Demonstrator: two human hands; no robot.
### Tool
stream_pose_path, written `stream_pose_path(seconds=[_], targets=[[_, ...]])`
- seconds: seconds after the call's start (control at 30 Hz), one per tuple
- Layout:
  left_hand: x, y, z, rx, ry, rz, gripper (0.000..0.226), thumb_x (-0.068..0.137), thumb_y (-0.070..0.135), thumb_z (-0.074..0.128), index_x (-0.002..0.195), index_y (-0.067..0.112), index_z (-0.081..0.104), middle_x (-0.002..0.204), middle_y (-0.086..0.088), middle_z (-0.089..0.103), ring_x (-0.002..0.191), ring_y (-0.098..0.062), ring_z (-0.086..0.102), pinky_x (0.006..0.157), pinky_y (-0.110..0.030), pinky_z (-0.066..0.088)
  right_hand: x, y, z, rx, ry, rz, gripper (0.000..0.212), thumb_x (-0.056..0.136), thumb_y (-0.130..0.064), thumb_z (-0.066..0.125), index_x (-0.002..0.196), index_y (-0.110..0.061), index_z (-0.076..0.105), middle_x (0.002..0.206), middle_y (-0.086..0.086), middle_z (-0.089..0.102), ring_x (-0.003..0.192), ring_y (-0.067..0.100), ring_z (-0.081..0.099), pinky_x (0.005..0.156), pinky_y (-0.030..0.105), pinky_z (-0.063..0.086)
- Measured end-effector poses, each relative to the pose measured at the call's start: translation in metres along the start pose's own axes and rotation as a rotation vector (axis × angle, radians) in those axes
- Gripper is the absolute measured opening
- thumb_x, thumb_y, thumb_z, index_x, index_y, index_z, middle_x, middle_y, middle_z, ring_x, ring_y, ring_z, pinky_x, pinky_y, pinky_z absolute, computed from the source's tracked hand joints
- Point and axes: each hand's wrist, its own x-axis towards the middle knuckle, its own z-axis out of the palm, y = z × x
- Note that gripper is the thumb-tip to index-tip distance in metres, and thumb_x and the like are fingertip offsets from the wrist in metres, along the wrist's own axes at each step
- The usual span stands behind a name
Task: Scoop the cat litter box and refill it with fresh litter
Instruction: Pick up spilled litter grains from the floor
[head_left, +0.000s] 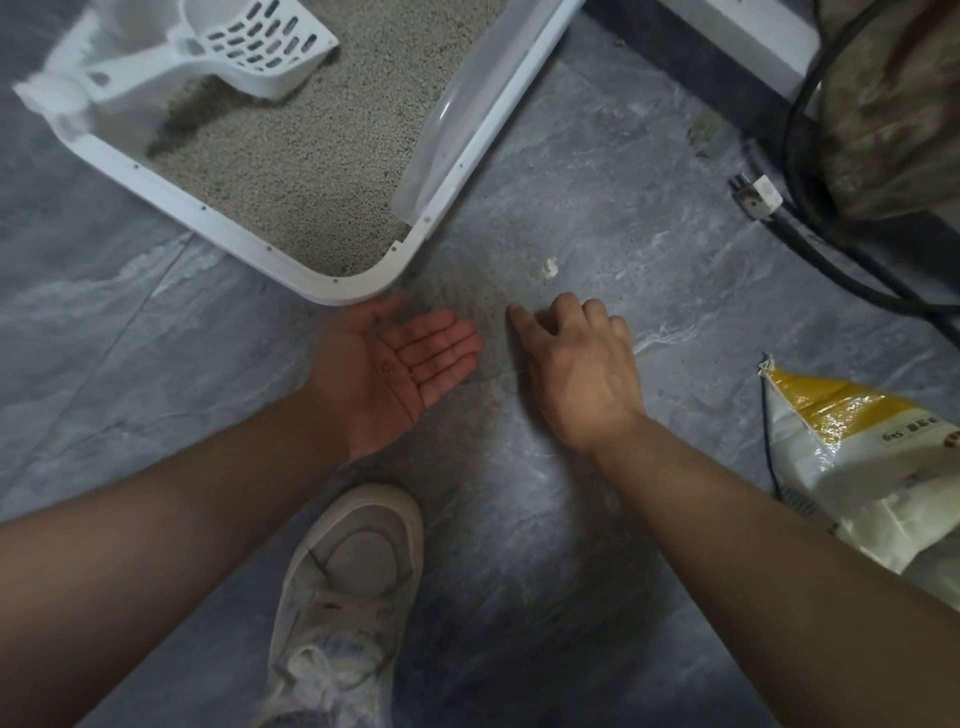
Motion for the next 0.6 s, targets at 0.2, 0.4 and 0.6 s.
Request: stream_pose_path(seconds=[0.2,0.4,0.6], targets=[[-0.001,0.001,-0.002,0.004,0.003,0.009,0.046,0.098,0.035,0.049,0.107,-0.006,0.066,0.112,-0.025,0.071,0.099,-0.037,0.073,0.083,-0.051,0.059,-0.002,0.003,-0.001,-0.016,-0.024,-0.021,0.038,0.088,-0.015,0.061,0.126,-0.017,0.065,0.097,0.011,0.058,0.082,0.033,0.052,0.072,0.039,0.038],[-0.001,0.002,-0.001,-0.002,0.003,0.014,0.046,0.098,0.034,0.048,0.106,-0.007,0.066,0.112,-0.025,0.072,0.097,-0.037,0.073,0.081,-0.050,0.060,0.002,0.018,-0.003,0.320,0.072,0.241,0.023,0.095,-0.026,0.058,0.110,-0.019,0.075,0.092,0.006,0.055,0.088,0.030,0.054,0.078,0.039,0.048],[-0.001,0.001,0.002,0.008,0.008,0.014,0.046,0.098,0.034,0.048,0.105,-0.007,0.067,0.110,-0.025,0.072,0.096,-0.037,0.074,0.082,-0.051,0.059,0.007,0.021,0.009,0.512,-0.048,0.300,0.035,0.092,-0.034,0.069,0.125,-0.023,0.070,0.096,-0.007,0.046,0.100,0.023,0.051,0.090,0.026,0.042]])
